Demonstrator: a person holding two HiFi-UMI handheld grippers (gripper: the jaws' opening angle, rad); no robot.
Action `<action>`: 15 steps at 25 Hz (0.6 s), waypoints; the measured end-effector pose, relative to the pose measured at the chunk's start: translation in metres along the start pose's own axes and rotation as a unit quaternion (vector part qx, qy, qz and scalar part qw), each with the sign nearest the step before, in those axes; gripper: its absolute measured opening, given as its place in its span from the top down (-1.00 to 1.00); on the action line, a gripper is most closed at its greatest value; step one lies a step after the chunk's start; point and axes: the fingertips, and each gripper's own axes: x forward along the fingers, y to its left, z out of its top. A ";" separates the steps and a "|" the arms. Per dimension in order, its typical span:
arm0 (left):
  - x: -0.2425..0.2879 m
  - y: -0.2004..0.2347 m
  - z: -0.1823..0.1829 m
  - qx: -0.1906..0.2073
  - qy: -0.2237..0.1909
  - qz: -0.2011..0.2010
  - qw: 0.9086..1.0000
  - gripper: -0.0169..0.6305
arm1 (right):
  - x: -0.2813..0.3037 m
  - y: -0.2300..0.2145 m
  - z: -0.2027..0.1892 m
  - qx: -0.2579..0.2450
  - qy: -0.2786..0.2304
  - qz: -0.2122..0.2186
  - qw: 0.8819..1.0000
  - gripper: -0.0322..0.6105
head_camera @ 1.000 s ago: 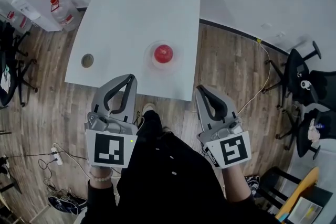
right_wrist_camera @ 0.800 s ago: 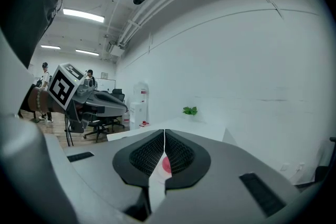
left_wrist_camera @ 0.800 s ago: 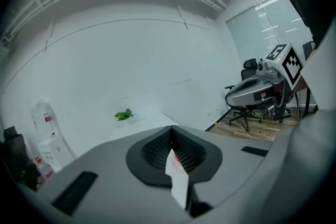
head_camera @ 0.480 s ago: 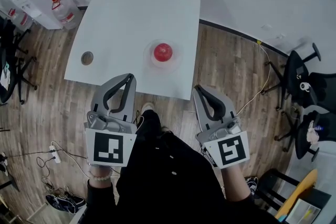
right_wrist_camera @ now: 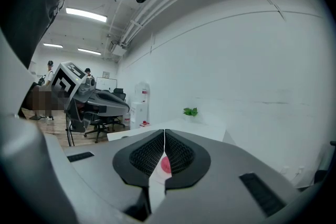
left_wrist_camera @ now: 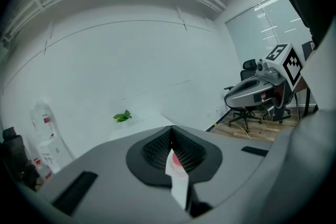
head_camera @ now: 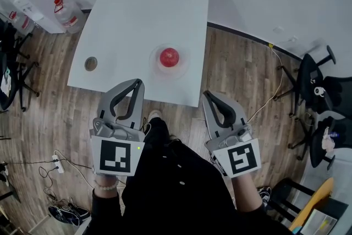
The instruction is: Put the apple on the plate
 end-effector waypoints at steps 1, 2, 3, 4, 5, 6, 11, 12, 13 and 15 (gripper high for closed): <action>0.001 0.000 0.000 0.000 -0.001 0.000 1.000 0.91 | 0.000 0.000 0.000 0.001 0.000 0.000 1.000 0.77; 0.001 0.000 0.000 0.001 0.000 -0.001 1.000 0.90 | 0.001 0.000 0.000 0.001 0.000 0.000 1.000 0.77; 0.001 0.000 0.001 0.001 0.000 -0.001 1.000 0.90 | 0.000 -0.001 0.000 0.002 0.001 0.000 1.000 0.77; 0.001 -0.001 0.001 0.001 0.000 -0.001 1.000 0.90 | 0.000 -0.001 0.000 0.002 0.000 0.000 1.000 0.77; 0.001 -0.001 0.002 0.002 -0.001 -0.001 1.000 0.90 | 0.000 -0.001 0.001 0.001 -0.001 0.000 1.000 0.77; 0.001 -0.001 0.002 0.003 0.000 -0.001 1.000 0.91 | 0.000 -0.001 0.001 0.001 -0.002 0.001 1.000 0.77; -0.001 -0.001 0.003 0.004 -0.004 0.000 1.000 0.91 | 0.001 0.001 0.001 0.001 -0.002 0.002 1.000 0.77; -0.001 -0.001 0.002 0.004 -0.003 0.000 1.000 0.91 | 0.001 0.001 0.001 0.001 -0.002 0.002 1.000 0.77; -0.001 -0.001 0.002 0.003 -0.002 0.000 1.000 0.90 | 0.001 0.001 0.001 0.001 -0.003 0.002 1.000 0.77; 0.000 -0.001 0.002 0.002 -0.003 0.000 1.000 0.90 | 0.002 0.001 0.001 0.002 -0.001 0.003 1.000 0.77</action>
